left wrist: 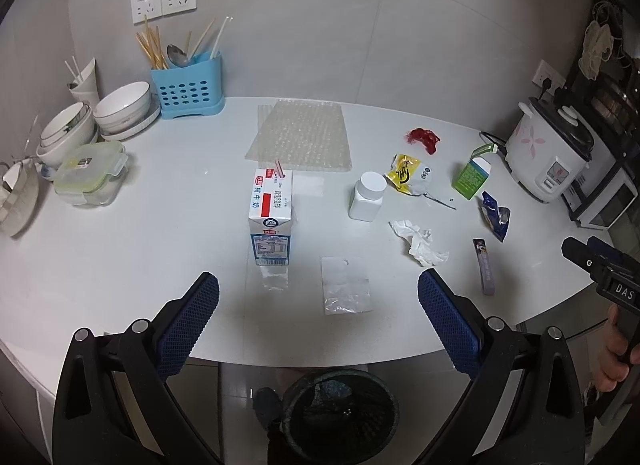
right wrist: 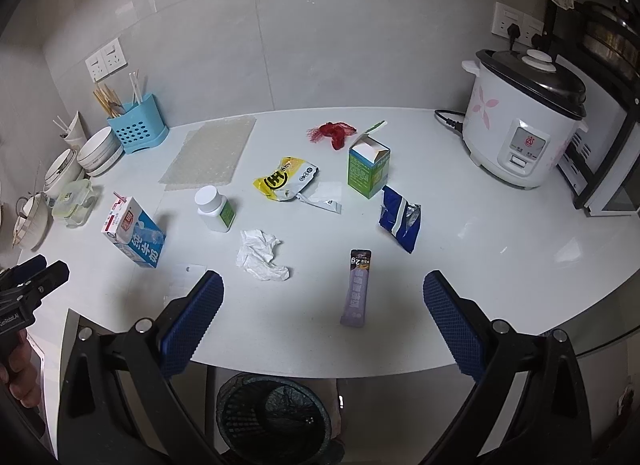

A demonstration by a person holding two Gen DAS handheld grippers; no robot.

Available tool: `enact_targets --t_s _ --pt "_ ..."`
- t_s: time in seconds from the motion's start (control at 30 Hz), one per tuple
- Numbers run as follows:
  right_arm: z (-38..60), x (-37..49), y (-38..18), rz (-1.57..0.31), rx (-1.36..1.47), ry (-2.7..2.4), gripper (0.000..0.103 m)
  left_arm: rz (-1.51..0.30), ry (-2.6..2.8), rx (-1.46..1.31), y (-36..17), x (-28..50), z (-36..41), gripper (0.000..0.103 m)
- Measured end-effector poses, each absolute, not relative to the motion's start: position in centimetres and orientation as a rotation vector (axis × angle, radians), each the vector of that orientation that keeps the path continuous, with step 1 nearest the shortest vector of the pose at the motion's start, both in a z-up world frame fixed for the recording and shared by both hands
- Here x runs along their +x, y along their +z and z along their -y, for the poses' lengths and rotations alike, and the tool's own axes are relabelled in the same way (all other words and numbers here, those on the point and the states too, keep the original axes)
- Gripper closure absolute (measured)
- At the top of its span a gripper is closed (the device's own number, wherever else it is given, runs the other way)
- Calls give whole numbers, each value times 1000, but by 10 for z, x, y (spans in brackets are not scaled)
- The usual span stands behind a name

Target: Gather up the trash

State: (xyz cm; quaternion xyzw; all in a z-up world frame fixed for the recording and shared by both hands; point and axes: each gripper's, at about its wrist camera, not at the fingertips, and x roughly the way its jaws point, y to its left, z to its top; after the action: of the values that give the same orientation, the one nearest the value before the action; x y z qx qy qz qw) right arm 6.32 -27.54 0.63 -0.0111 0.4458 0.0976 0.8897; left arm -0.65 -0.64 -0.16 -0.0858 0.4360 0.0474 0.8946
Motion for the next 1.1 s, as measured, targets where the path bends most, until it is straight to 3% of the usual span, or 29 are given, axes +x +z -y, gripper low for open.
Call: enact_targets --t_s 1.1 --pt "282 55 12 -898 -11 177 7 -907 115 -171 6 -6 10 6"
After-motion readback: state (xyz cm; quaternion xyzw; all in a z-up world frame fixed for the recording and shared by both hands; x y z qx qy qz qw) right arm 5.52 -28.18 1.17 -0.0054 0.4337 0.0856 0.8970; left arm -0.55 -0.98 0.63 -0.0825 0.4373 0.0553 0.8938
